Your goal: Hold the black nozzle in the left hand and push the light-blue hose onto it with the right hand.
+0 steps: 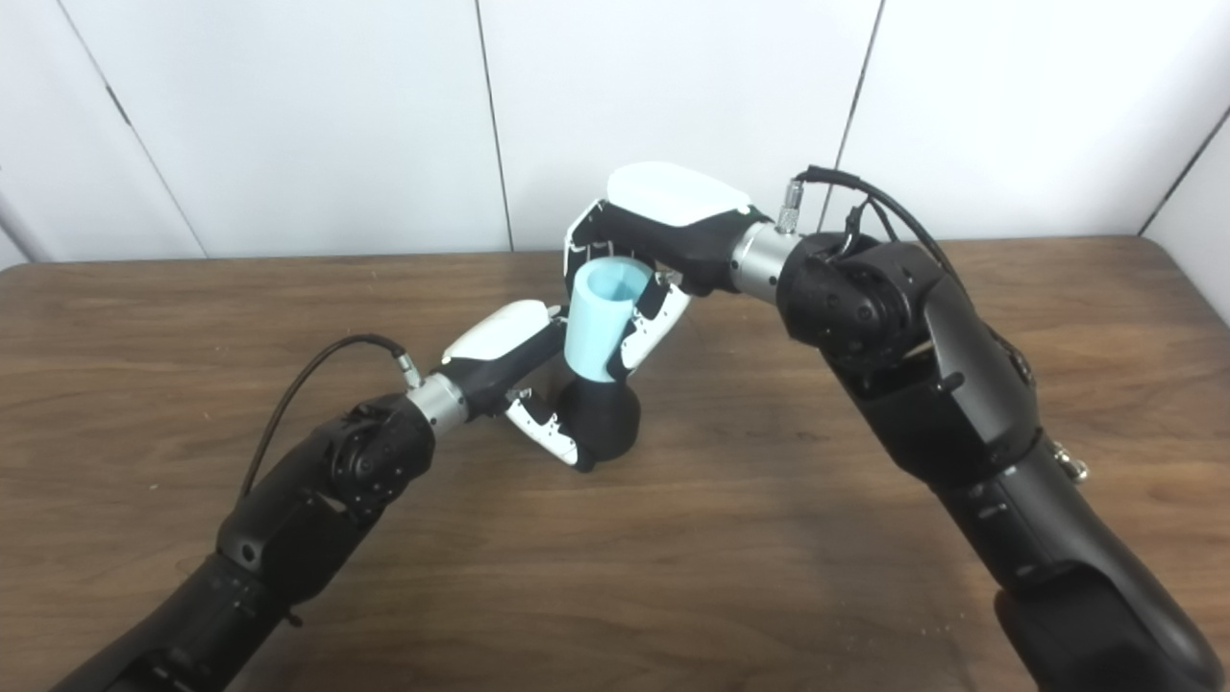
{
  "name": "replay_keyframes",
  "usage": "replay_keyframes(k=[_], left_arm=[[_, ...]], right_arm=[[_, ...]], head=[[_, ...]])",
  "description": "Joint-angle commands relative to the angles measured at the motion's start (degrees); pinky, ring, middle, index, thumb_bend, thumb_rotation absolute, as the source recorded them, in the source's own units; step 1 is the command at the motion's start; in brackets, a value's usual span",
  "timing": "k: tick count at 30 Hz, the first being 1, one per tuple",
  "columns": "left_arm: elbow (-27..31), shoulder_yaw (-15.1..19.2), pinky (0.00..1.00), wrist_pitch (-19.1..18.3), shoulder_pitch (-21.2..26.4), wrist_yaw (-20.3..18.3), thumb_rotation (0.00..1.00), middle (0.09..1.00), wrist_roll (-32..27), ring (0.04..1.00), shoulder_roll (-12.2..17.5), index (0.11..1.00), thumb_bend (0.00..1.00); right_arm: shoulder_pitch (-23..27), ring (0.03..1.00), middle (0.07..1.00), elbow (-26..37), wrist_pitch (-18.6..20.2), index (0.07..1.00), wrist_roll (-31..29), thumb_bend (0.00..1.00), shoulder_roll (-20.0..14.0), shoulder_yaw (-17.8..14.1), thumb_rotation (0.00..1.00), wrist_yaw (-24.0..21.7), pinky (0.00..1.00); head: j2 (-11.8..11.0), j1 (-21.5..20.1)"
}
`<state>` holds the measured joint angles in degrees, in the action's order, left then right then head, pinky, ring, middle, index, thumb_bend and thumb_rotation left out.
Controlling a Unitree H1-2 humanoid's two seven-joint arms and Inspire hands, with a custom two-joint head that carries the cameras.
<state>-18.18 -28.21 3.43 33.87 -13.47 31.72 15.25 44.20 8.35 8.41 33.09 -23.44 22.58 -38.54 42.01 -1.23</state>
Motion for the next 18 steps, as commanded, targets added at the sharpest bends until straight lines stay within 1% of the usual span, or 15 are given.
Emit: replay_keyframes(k=[1,10,15,18], left_arm=[[-3.3,0.4,1.00,-4.0,-1.9,-2.0,0.00,0.475,2.0,0.603,2.5,0.491,0.53],[-2.9,0.1,1.00,-3.8,-1.9,-2.3,0.00,0.475,2.4,0.607,2.6,0.491,0.53],[-2.9,-0.1,1.00,-3.6,-1.8,-2.5,0.00,0.476,2.4,0.606,2.6,0.491,0.53],[-3.0,-0.2,1.00,-3.6,-1.6,-2.8,0.00,0.477,2.3,0.608,2.7,0.490,0.53]], right_arm=[[-0.8,0.427,0.455,-0.2,-1.2,0.511,0.3,0.50,-1.7,1.2,0.00,-1.5,0.41],[-1.5,0.442,0.461,-1.3,-1.9,0.506,0.1,0.50,-1.5,2.6,0.00,-1.3,0.38],[-1.7,0.454,0.476,-1.5,-1.5,0.494,0.1,0.50,-1.1,3.5,0.00,-1.7,0.38],[-2.0,0.459,0.486,-1.7,-2.0,0.491,-0.1,0.50,-1.2,3.8,0.00,-1.5,0.37]], head=[[0.1,0.0],[0.4,0.2],[0.6,0.2],[0.7,0.4]])
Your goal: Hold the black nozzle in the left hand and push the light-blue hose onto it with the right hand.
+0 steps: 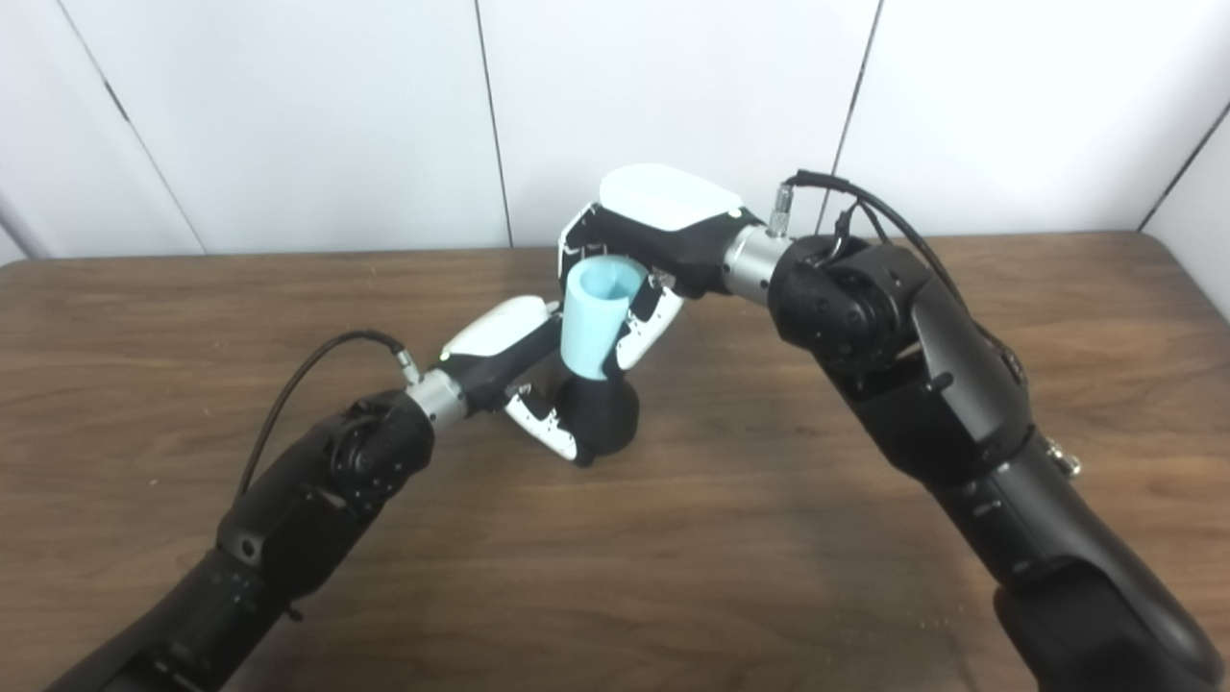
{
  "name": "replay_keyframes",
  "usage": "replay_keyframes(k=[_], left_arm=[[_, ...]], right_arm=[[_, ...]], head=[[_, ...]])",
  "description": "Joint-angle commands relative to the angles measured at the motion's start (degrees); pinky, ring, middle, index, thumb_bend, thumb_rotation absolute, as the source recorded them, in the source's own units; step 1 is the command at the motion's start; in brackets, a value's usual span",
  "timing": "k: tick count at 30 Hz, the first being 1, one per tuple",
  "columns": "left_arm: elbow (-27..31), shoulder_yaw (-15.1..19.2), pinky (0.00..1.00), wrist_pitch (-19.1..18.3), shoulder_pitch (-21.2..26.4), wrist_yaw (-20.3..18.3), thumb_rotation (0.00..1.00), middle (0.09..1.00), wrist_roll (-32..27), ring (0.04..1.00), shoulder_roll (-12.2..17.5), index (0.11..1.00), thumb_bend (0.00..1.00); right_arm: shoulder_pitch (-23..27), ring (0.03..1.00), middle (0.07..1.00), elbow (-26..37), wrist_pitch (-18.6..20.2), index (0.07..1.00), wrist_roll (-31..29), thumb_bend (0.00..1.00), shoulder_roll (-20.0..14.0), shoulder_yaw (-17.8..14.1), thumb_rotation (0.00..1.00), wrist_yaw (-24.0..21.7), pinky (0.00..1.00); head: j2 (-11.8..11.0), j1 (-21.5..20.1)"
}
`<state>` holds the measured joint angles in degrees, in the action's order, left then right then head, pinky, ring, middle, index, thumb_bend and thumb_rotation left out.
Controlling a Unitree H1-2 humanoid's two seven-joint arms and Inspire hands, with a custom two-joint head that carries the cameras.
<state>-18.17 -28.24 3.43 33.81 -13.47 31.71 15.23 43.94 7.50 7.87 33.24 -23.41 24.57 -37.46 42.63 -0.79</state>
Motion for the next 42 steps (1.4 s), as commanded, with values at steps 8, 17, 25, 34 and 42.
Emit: replay_keyframes(k=[8,17,25,34,42], left_arm=[[-2.4,-0.2,1.00,-4.0,-1.5,-3.3,0.00,0.485,2.2,0.609,2.8,0.486,0.53],[-2.4,-0.2,1.00,-4.0,-1.4,-3.5,0.00,0.484,2.3,0.608,2.8,0.487,0.53],[-2.4,-0.2,1.00,-4.0,-1.4,-3.5,0.00,0.483,2.2,0.608,2.7,0.487,0.53],[-2.8,-0.6,1.00,-3.8,-1.7,-2.9,0.00,0.483,2.9,0.603,2.3,0.487,0.53],[-2.0,-2.3,1.00,-3.6,-0.9,-2.7,0.00,0.490,5.9,0.625,3.0,0.483,0.53]], right_arm=[[-2.7,0.461,0.484,-1.2,-2.4,0.488,-0.3,0.50,-1.5,2.5,0.00,-2.0,0.37],[-4.5,0.456,0.480,-1.2,-3.1,0.496,0.6,0.50,-1.8,4.0,0.00,-1.5,0.36],[-5.0,0.454,0.484,-0.6,-1.7,0.493,0.4,0.50,-2.1,3.8,0.00,-1.9,0.37],[-3.7,0.670,0.740,1.7,-5.9,0.720,4.9,0.89,-1.5,0.1,0.08,7.5,0.49],[-4.2,0.696,0.768,2.3,-6.2,0.725,7.5,0.91,-0.4,-1.7,0.11,9.4,0.53]], head=[[0.1,-0.1],[0.3,0.0],[0.1,-0.1],[-0.5,-0.2],[-0.5,-0.3]])
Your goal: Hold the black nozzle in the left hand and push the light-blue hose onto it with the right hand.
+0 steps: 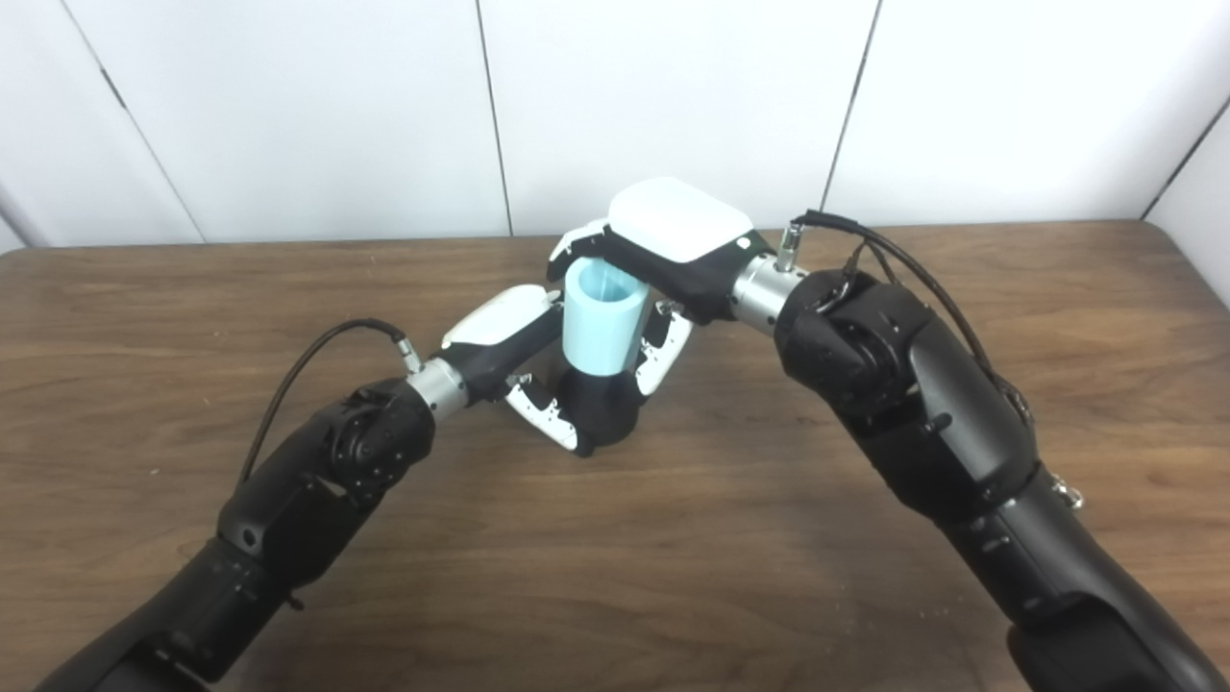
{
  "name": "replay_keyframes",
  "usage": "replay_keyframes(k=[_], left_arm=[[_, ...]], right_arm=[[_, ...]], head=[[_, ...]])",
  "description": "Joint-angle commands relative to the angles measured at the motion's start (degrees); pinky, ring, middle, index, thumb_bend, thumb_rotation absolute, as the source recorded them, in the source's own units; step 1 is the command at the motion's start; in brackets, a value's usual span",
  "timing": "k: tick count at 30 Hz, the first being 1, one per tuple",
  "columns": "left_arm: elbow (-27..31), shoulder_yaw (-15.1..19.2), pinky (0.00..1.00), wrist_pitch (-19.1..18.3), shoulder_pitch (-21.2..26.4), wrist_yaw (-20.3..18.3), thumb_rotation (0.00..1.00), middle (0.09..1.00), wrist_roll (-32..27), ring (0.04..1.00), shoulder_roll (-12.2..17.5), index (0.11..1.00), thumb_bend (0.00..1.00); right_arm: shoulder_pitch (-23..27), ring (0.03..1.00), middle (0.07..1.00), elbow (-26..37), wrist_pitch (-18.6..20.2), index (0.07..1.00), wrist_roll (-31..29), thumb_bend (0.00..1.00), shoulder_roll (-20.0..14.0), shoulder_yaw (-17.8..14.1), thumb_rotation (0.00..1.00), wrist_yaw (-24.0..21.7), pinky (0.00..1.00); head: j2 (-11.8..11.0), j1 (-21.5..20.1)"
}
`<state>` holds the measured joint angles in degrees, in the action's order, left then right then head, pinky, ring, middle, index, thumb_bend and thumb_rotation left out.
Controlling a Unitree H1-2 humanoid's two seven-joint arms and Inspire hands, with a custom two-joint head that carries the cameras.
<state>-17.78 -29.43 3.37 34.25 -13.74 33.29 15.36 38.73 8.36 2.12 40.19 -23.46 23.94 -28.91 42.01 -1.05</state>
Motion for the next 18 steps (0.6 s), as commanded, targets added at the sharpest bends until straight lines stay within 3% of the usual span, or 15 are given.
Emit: replay_keyframes(k=[1,10,14,18], left_arm=[[-2.6,-1.2,1.00,-3.3,-1.2,-2.3,0.00,0.491,4.4,0.620,2.9,0.482,0.53],[-3.1,-1.5,1.00,-3.1,-1.1,-2.0,0.00,0.478,4.6,0.607,2.9,0.490,0.53],[-2.9,-1.7,1.00,-3.1,-1.2,-2.0,0.00,0.478,4.9,0.608,3.0,0.491,0.53],[-3.7,-1.9,1.00,-2.9,-0.9,-1.7,0.00,0.484,5.2,0.613,3.0,0.488,0.53]], right_arm=[[0.7,0.701,0.769,1.5,-0.6,0.726,0.9,0.91,-0.2,-1.1,0.12,0.9,0.54],[-0.8,0.700,0.788,1.2,-1.7,0.753,2.0,0.91,0.6,-1.5,0.13,2.0,0.53],[-0.8,0.808,0.894,2.3,-1.3,0.841,1.7,0.92,0.5,-2.1,0.13,1.6,0.60],[-0.2,0.937,0.991,3.5,-1.6,0.956,3.2,0.94,0.3,-2.9,0.18,2.6,0.74]], head=[[-0.2,0.1],[-0.4,-0.1],[-0.4,-0.1],[-0.4,-0.1]])
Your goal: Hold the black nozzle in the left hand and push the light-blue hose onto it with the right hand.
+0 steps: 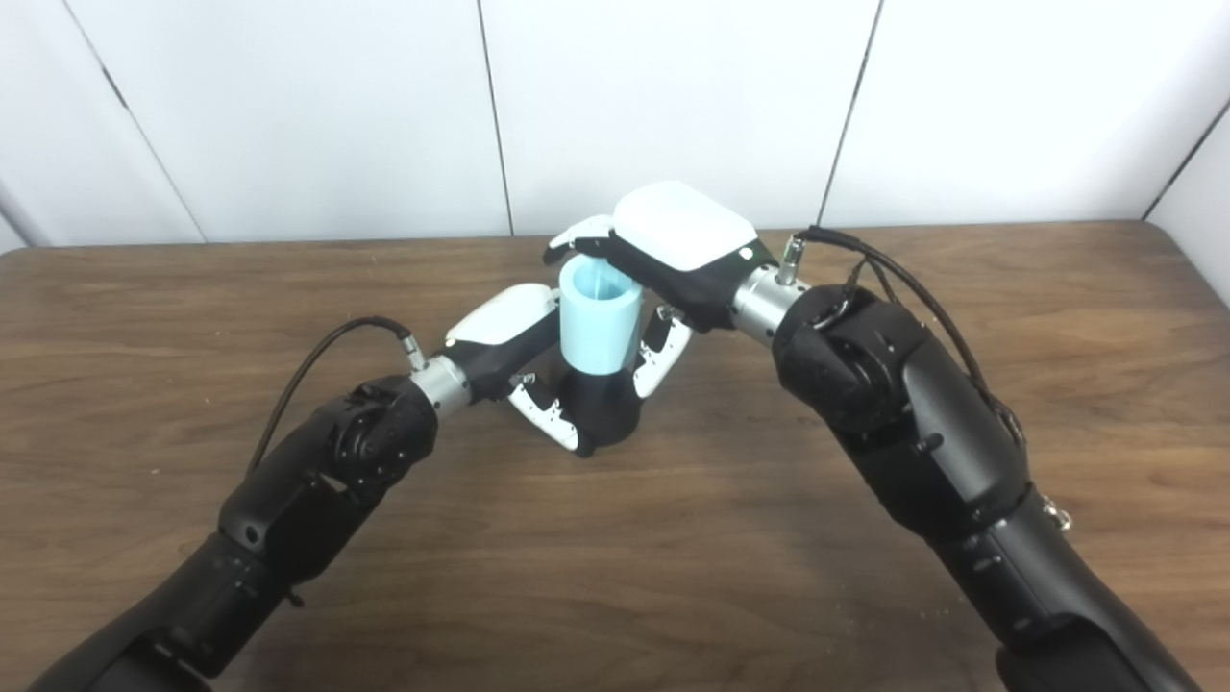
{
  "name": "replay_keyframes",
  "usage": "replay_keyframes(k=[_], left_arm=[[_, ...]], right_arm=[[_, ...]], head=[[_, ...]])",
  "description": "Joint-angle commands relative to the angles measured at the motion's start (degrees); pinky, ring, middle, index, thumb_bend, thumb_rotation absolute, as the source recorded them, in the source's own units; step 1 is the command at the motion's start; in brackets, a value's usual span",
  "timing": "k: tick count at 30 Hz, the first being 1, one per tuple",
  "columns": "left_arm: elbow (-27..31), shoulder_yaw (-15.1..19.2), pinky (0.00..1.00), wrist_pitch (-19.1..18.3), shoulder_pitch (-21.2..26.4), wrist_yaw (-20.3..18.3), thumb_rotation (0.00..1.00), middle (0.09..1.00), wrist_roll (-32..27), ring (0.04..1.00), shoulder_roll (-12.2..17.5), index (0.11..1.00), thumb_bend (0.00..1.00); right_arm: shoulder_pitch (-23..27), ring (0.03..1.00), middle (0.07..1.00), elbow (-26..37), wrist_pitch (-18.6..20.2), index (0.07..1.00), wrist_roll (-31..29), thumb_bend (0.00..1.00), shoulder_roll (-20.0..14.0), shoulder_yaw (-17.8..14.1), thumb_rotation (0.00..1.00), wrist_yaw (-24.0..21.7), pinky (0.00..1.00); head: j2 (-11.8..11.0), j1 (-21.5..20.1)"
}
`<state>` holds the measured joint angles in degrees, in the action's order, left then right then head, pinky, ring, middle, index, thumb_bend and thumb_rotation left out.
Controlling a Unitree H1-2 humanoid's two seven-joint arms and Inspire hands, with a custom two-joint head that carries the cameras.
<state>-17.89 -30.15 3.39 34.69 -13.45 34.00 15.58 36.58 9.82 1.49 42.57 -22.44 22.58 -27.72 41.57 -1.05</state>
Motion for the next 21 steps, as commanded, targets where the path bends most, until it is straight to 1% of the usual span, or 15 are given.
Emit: replay_keyframes(k=[1,3,6,7,9,11,17,21], left_arm=[[-3.6,-1.3,1.00,-2.9,-1.2,-2.0,0.00,0.482,4.6,0.615,2.8,0.489,0.53],[-3.7,-1.4,1.00,-3.1,-1.2,-2.0,0.00,0.479,4.7,0.616,2.8,0.491,0.53],[-3.5,-1.5,1.00,-3.4,-1.2,-2.0,0.00,0.478,4.8,0.616,2.8,0.492,0.53],[-3.4,-1.5,1.00,-3.5,-1.2,-2.1,0.00,0.478,4.8,0.615,2.8,0.492,0.53],[-3.4,-1.6,1.00,-3.5,-1.2,-2.2,0.00,0.478,4.9,0.612,2.8,0.492,0.53],[-3.4,-1.6,1.00,-3.5,-1.2,-2.2,0.00,0.478,4.8,0.615,3.0,0.492,0.53],[-3.2,-1.6,1.00,-3.7,-1.2,-2.5,0.00,0.475,4.8,0.616,3.3,0.494,0.53],[-3.3,-1.6,1.00,-3.8,-1.1,-2.6,0.00,0.473,4.7,0.611,3.2,0.495,0.53]], right_arm=[[2.0,0.962,0.996,2.2,-1.1,0.978,1.1,0.94,-0.8,-1.8,0.20,1.7,0.78],[2.3,0.989,1.000,2.7,-1.1,0.996,1.2,0.95,-0.8,-2.5,0.22,1.8,0.82],[2.5,0.999,1.000,3.2,-0.8,1.000,0.5,0.96,-0.6,-3.6,0.25,1.1,0.88],[2.6,1.000,1.000,3.6,-0.3,1.000,-0.1,0.97,-0.6,-3.8,0.25,0.2,0.89],[2.6,1.000,1.000,4.8,0.4,1.000,-1.1,0.99,-1.0,-4.0,0.29,-1.9,0.95],[2.5,1.000,1.000,5.9,0.3,1.000,-2.2,1.00,-1.6,-4.2,0.33,-3.4,0.99],[2.3,1.000,1.000,7.2,-1.4,1.000,-6.9,1.00,-3.6,-5.2,0.38,-6.1,1.00],[1.9,1.000,1.000,8.5,-1.2,1.000,-7.7,1.00,-4.4,-5.2,0.38,-7.2,1.00]], head=[[0.1,-0.1],[0.0,-0.1],[-0.1,0.0],[-0.1,0.0],[-0.1,0.0],[-0.1,0.4],[0.0,0.1],[0.0,0.1]])
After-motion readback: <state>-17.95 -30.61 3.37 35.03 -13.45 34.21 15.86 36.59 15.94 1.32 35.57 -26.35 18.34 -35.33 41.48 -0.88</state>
